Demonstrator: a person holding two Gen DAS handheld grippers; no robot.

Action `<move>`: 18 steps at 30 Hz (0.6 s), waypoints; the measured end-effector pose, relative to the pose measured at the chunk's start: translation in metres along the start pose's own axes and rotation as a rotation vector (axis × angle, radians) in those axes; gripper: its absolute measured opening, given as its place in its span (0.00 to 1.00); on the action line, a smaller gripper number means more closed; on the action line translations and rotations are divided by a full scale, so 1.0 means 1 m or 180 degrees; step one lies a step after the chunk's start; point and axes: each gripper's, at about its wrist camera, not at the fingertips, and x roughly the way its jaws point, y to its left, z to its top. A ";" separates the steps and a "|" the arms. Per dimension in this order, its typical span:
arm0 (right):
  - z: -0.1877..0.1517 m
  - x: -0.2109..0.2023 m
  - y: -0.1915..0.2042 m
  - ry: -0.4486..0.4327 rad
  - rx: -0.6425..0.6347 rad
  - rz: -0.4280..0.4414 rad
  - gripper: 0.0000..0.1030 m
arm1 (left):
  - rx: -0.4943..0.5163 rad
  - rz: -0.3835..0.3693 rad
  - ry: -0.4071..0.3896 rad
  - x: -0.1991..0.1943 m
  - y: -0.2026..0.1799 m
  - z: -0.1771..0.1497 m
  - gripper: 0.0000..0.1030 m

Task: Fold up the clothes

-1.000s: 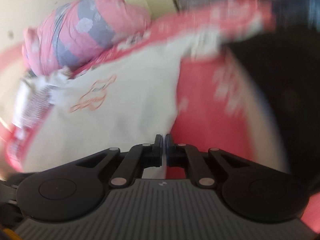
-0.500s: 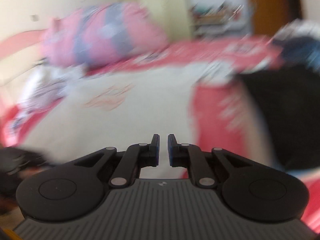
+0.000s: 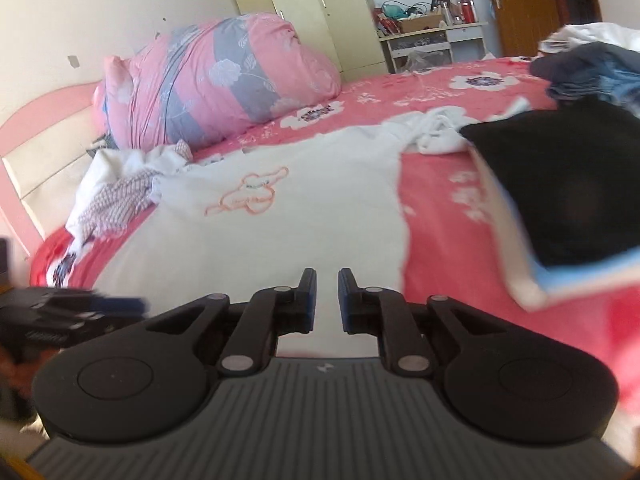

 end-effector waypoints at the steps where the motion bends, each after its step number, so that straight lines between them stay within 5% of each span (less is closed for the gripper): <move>1: 0.002 0.013 -0.001 0.0031 0.0048 -0.0007 0.12 | -0.0017 0.0186 -0.0003 -0.007 0.007 0.002 0.47; 5: -0.012 0.043 -0.012 0.0394 0.0347 -0.0105 0.12 | -0.0250 0.0751 -0.0090 -0.042 0.052 -0.003 0.54; 10: -0.051 0.016 -0.014 0.0597 0.0649 0.0323 0.16 | -0.0863 0.1108 -0.0040 -0.072 0.121 -0.029 0.56; 12: -0.049 0.000 -0.019 0.0517 0.0821 0.0329 0.17 | -0.1128 0.1005 -0.0074 -0.077 0.144 -0.041 0.59; 14: -0.041 -0.009 -0.023 0.0335 0.0907 0.0269 0.25 | -0.1323 0.0816 -0.0108 -0.075 0.160 -0.051 0.66; 16: -0.031 -0.012 -0.027 0.0165 0.0954 0.0189 0.43 | -0.1413 0.0686 -0.0119 -0.067 0.169 -0.057 0.68; 18: -0.023 -0.002 -0.031 0.0169 0.0937 0.0094 0.45 | -0.1412 0.0690 -0.0080 -0.054 0.172 -0.059 0.69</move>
